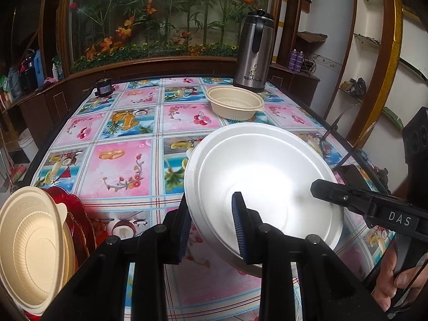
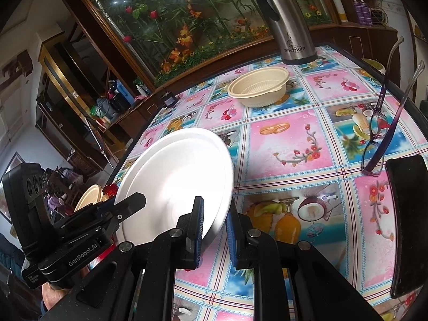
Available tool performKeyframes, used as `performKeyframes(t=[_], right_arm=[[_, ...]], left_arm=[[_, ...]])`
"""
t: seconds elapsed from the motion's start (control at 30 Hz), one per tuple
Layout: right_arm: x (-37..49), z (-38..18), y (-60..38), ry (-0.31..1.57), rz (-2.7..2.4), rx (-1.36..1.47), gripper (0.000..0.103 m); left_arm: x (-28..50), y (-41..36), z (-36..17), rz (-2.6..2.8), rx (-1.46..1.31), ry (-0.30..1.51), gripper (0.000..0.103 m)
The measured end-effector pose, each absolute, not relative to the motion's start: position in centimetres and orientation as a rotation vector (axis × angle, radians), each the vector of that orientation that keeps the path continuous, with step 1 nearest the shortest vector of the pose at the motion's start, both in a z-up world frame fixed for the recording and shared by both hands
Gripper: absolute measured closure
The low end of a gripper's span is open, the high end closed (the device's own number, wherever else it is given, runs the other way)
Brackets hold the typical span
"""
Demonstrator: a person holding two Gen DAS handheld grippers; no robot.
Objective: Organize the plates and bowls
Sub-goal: 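Lift the white foam plate and carry it over the plate stack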
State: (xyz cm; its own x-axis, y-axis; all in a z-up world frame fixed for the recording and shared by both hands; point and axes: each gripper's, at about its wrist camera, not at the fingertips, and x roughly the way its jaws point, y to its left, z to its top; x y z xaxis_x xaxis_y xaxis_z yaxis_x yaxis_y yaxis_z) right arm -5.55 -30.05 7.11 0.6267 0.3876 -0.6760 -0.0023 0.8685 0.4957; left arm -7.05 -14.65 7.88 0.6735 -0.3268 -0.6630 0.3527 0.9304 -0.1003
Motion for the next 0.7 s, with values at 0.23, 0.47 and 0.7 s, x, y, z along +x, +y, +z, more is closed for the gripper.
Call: performKeyframes(t=[0.23,0.47,0.7], right_arm=[[-5.4,8.0,-29.0,0.863,0.250,0.465,0.086],[-4.4,10.0,-26.1,0.844,0.316,0.417,0.086],[-2.8,12.3,-21.2,0.830,0.416,0.373,0.085]], left_arm=[[-7.8,-13.2,8.9,-0.373,0.013,0.710,0.070],[-9.2,-9.8,10.9,-0.327,-0.020,0.653,0.066],[-11.1,-4.1,12.6,-0.244,-0.059,0.607,0.066]])
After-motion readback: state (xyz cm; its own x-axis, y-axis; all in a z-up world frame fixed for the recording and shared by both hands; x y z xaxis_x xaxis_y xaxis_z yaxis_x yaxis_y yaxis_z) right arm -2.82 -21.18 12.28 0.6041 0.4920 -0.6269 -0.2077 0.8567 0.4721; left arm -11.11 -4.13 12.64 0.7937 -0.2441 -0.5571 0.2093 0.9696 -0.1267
